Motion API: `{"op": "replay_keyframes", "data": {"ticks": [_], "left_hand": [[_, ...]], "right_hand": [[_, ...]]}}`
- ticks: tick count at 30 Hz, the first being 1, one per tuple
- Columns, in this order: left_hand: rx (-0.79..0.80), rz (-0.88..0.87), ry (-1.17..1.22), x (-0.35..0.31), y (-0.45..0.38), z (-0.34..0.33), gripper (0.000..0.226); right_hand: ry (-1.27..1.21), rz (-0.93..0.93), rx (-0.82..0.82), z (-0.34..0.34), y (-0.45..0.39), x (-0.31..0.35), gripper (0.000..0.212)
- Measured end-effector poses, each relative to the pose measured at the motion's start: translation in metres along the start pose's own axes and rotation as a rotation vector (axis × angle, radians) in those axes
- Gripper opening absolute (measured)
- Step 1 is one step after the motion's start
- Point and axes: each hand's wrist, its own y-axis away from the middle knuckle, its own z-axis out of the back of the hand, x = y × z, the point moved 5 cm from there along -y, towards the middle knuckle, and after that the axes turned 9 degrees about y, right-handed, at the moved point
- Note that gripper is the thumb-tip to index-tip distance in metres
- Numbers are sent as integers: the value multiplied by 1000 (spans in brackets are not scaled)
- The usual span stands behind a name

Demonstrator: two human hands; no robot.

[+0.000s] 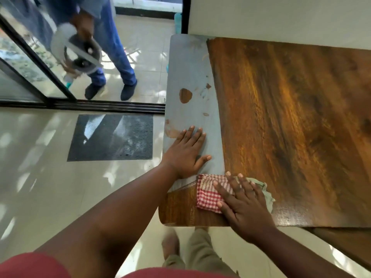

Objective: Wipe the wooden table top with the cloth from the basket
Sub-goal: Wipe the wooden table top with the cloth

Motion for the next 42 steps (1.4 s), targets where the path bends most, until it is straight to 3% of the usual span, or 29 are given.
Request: {"op": "replay_keyframes", "data": {"ticks": [3,11,18,23,30,42], "left_hand": [[-6,3,3,-2,1,3,78],[-8,-8,-11,-3,1,4,76],[-23,-16,-19,-1,-2,7,77],[-211,214,154,30,-3,36,76],[-353,405,247,64,8,57,71],[-294,528,191,52,31,21,83]], "right_hand": [[-58,-21,-64,10,3,19,52],[27,391,-86,18,-10,107,47],[-60,378,-40,16,-13,102,45],[-74,273,-76,24,-40,85,50],[-22,158,-100,36,-100,64,51],[-36,130,-113,65,-197,39,54]]}}
